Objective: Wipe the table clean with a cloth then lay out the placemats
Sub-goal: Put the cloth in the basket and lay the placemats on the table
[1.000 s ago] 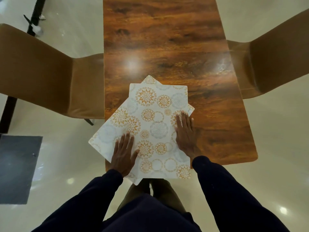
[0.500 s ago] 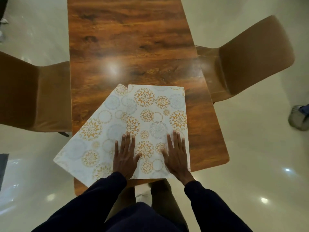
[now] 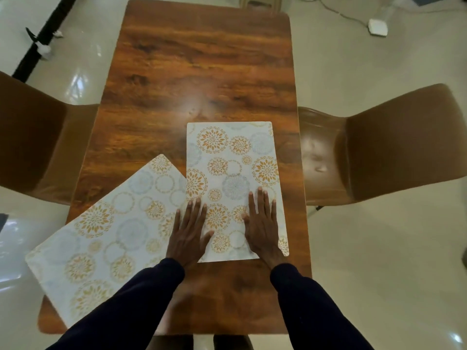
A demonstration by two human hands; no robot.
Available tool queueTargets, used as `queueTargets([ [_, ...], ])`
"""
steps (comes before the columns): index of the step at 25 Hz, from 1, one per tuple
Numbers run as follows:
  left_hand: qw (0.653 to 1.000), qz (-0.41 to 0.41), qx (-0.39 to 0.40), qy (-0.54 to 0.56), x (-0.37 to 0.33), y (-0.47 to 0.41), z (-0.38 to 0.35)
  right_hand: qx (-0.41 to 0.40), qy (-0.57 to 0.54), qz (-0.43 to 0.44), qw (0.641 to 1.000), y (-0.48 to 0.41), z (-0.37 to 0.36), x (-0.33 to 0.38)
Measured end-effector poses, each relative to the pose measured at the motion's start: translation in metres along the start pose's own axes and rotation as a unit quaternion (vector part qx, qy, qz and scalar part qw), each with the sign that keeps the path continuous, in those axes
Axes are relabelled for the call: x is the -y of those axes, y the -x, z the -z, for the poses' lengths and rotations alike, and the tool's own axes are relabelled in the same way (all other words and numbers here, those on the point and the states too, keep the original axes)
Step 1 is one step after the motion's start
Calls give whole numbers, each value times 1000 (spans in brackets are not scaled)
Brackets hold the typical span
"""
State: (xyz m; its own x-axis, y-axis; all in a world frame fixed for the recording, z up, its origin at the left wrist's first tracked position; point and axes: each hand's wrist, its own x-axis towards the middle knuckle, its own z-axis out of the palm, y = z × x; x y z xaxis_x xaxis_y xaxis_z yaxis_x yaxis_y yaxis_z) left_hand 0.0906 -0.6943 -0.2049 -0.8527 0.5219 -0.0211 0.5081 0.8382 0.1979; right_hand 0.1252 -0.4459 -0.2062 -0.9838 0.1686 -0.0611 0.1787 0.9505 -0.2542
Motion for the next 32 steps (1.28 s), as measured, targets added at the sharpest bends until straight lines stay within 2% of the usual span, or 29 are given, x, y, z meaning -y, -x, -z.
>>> queueTargets([
  [9, 1000, -9, -28, -4, 6, -99, -6, -16, 12, -20, 1000, -51, 7, -24],
  [13, 999, -6, -30, 12, 11, -144, -8, -25, 9, -6, 1000, -107, 11, -39],
  [17, 997, -47, -55, 28, 15, -187, -11, -33, 11, -11, 999, -169, 18, -62],
  [21, 996, -54, -62, 30, 23, -224, -17, -29, 12, -14, 999, -207, 21, -73],
  [27, 996, -46, -71, 20, 21, -241, -13, -84, -16, -41, 995, -189, 15, -62],
  [32, 995, -34, -79, 46, 22, -239, -17, -67, 12, -58, 996, -173, 10, -59],
])
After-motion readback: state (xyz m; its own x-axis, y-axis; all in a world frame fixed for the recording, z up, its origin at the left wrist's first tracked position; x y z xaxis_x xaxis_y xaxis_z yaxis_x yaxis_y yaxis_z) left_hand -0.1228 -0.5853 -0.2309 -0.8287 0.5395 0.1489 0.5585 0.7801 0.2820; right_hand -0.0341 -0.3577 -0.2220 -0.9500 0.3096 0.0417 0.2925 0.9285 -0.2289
